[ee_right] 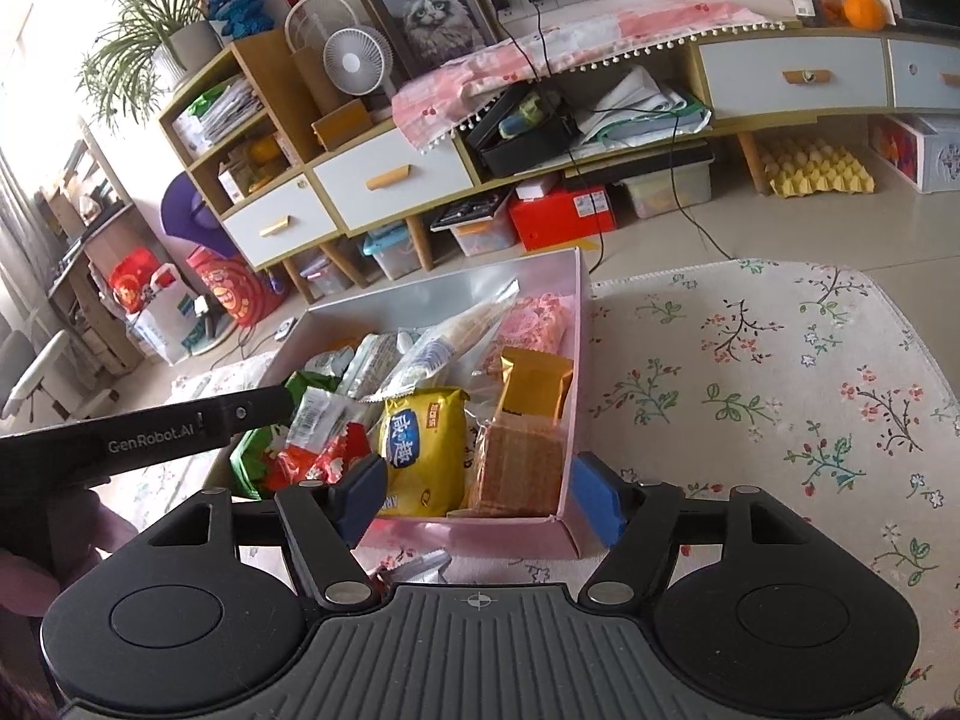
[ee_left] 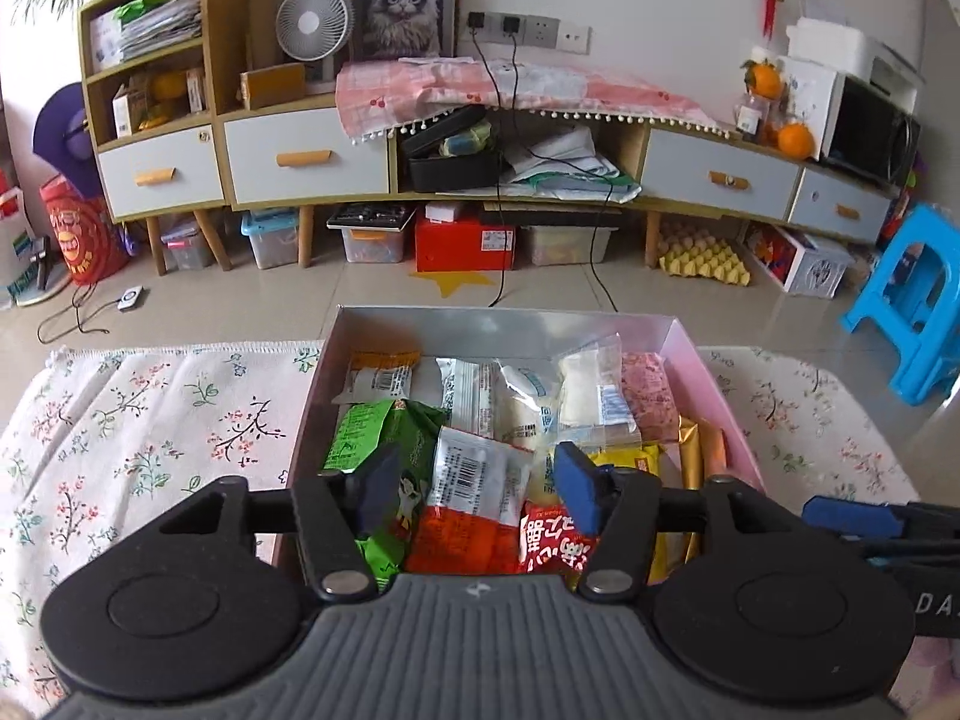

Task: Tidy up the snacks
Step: 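Lower both packets into the box and open both tools, then move both open tools back to the last snacks on the table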

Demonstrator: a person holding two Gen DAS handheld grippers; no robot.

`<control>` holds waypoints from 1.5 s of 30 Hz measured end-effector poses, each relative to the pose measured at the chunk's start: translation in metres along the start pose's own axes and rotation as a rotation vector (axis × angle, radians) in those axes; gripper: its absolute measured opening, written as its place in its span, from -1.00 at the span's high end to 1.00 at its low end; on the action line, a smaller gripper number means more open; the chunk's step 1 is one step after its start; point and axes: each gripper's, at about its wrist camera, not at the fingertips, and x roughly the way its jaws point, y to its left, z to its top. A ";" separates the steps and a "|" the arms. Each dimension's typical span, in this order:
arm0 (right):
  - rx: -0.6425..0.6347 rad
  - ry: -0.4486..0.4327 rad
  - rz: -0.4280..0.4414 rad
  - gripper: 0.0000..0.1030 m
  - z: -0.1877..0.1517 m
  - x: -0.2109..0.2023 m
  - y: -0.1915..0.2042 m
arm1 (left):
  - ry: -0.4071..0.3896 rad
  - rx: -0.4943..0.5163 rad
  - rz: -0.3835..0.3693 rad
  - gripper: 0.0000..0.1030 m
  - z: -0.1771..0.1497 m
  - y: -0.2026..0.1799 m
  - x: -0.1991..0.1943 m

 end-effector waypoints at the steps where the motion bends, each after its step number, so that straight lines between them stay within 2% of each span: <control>1: 0.002 0.002 0.000 -0.39 0.000 0.000 0.000 | 0.003 0.003 0.005 -0.15 -0.001 0.000 0.000; 7: 0.017 0.003 0.003 -0.46 0.001 -0.005 0.001 | 0.031 -0.019 0.010 -0.27 -0.008 0.009 -0.006; 10: 0.015 0.003 0.002 -0.56 0.000 -0.009 0.003 | 0.037 -0.025 0.009 -0.38 -0.013 0.014 -0.012; 13: 0.005 0.011 0.003 -0.56 -0.003 -0.013 0.008 | 0.051 -0.037 0.025 -0.50 -0.019 0.020 -0.020; 21: -0.023 0.077 -0.016 -0.65 -0.013 -0.027 0.024 | 0.100 -0.068 0.049 -0.75 -0.035 0.041 -0.043; 25: -0.005 0.128 -0.036 -0.65 -0.020 -0.036 0.028 | 0.148 -0.103 0.038 -0.81 -0.043 0.050 -0.051; 29: 0.033 0.159 -0.038 -0.65 -0.025 -0.042 0.028 | 0.163 -0.118 0.029 -0.90 -0.052 0.052 -0.057; 32: 0.045 0.168 -0.048 -0.66 -0.030 -0.043 0.027 | 0.169 -0.111 0.029 -0.92 -0.058 0.048 -0.057; 41: -0.022 0.193 -0.126 -0.73 -0.044 -0.037 0.031 | 0.225 -0.115 0.021 -0.95 -0.072 0.020 -0.045; 45: 0.009 0.207 -0.158 -0.73 -0.044 -0.029 0.024 | 0.249 -0.135 0.019 -0.95 -0.075 0.011 -0.036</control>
